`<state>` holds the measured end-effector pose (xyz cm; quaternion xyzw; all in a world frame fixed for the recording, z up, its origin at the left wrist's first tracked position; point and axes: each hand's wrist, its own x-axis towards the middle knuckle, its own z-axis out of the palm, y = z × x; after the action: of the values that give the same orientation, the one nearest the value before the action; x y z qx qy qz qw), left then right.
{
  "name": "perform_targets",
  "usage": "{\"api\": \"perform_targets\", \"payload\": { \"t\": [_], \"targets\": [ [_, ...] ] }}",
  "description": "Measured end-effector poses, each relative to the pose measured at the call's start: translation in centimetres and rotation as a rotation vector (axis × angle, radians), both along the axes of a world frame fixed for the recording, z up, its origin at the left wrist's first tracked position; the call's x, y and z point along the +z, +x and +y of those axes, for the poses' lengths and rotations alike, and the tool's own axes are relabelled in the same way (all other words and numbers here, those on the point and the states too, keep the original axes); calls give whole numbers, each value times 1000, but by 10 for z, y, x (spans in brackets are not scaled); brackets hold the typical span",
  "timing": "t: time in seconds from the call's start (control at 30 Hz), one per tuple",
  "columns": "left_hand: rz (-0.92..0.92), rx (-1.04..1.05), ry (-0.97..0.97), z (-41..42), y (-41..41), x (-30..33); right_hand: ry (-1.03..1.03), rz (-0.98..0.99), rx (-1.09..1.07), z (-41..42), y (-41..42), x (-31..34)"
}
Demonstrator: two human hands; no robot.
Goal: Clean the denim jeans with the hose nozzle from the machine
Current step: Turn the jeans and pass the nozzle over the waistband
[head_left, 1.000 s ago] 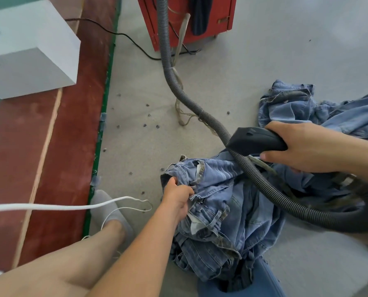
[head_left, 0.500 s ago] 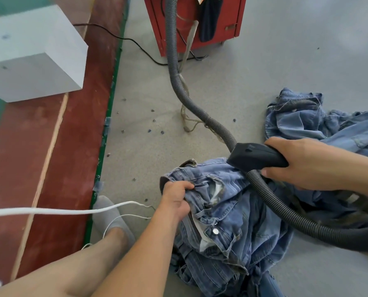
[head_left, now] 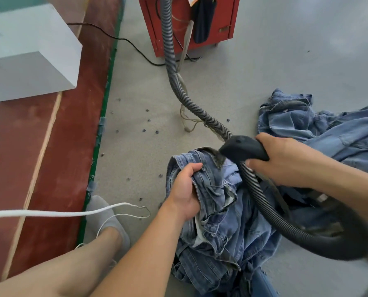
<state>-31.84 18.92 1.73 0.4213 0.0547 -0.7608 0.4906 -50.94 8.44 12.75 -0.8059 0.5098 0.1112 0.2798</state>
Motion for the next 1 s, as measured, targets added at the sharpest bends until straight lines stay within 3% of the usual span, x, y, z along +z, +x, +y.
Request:
{"api": "perform_targets", "payload": {
  "t": [0.3,0.4,0.53,0.7,0.77,0.93,1.0],
  "targets": [
    [59,-25,-131,0,-27,32,-19,-235,-288,8,0,11],
    [-84,-91,-92,4,-48,38,6,-281,-320,-5,12,7],
    [-327,-218,-133,17,-61,33,-22,-166,-145,-8,20,-9],
    [-473,-250,-100,34,-62,34,-104,-124,-75,-10,21,-35],
    [-381,-100,-40,35,-62,32,-77,-111,-109,-21,15,-40],
    [169,209,51,31,-58,30,153,-215,-293,-28,6,-58],
    [333,299,33,34,-61,30,226,-252,-270,-22,7,-68]
  ]
}}
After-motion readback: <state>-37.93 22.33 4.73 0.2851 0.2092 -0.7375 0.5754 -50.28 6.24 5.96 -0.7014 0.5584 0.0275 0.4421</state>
